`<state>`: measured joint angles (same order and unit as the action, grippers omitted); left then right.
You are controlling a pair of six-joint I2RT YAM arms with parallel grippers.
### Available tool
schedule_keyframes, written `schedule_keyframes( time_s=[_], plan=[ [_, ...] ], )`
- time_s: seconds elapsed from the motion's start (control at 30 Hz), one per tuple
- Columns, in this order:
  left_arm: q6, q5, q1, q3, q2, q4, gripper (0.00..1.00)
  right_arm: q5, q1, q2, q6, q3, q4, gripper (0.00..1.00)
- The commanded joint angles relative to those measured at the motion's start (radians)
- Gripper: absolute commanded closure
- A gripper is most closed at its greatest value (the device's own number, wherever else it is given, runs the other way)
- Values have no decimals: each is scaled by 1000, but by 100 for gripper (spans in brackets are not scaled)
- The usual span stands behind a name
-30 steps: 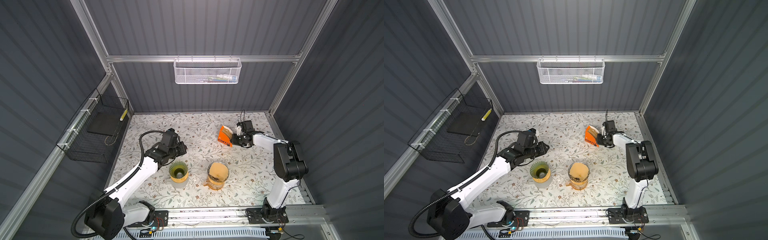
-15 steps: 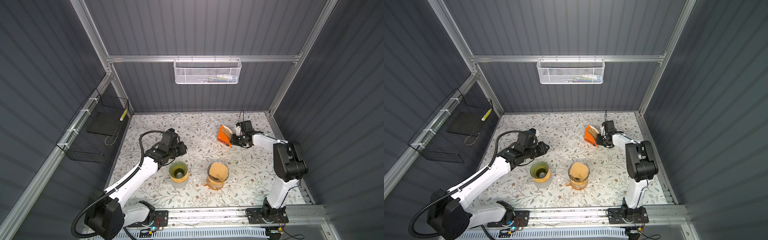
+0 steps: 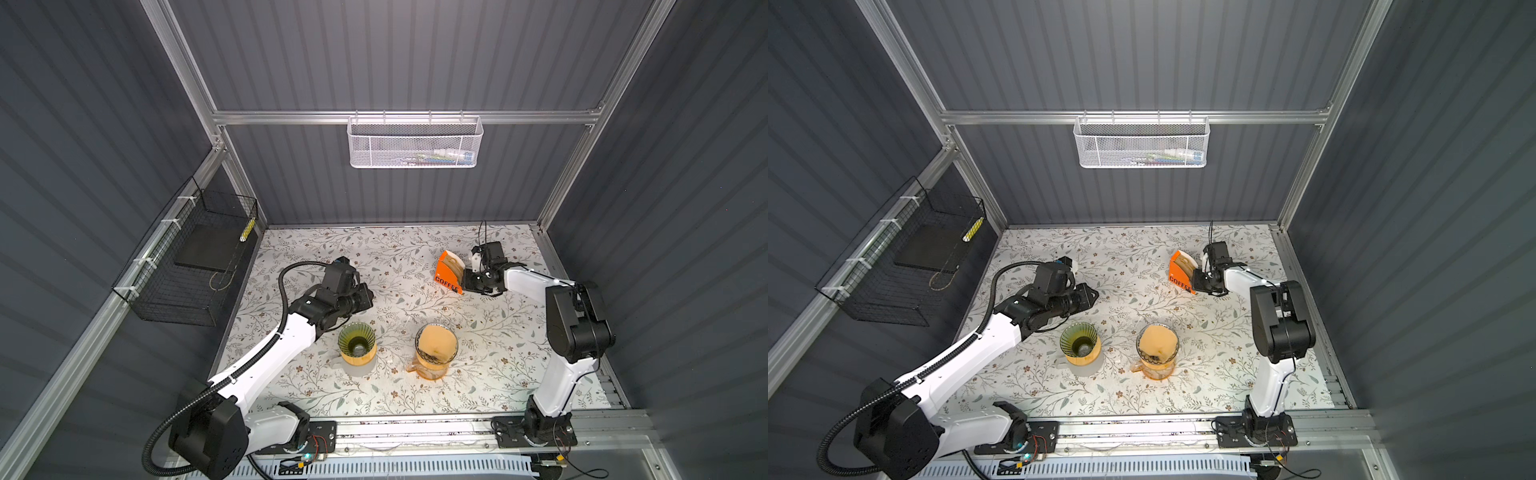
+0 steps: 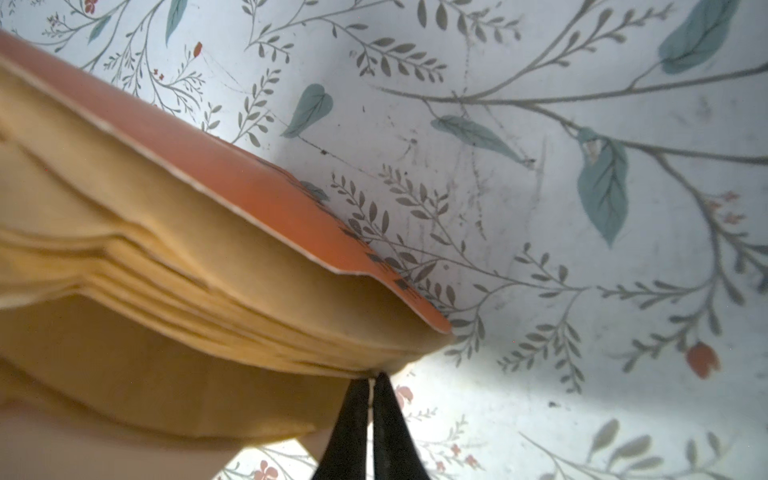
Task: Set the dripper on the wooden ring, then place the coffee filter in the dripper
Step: 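Close the right gripper on the outermost tan paper filter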
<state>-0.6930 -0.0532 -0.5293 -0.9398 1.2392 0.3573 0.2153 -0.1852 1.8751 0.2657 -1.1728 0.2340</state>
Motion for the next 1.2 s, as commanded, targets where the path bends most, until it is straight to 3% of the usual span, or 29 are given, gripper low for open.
schedule_keyframes(
  time_s=[0.0, 0.1, 1.17],
  plan=[
    [-12, -14, -1, 12, -24, -4, 77, -9, -7, 7, -3, -11, 22, 95],
    [-12, -15, -1, 13, -27, -4, 77, -16, -8, -2, -3, -2, 25, 100],
    [-21, -17, -1, 30, -53, -6, 77, -53, -19, -140, 15, 117, 65, 100]
  ],
)
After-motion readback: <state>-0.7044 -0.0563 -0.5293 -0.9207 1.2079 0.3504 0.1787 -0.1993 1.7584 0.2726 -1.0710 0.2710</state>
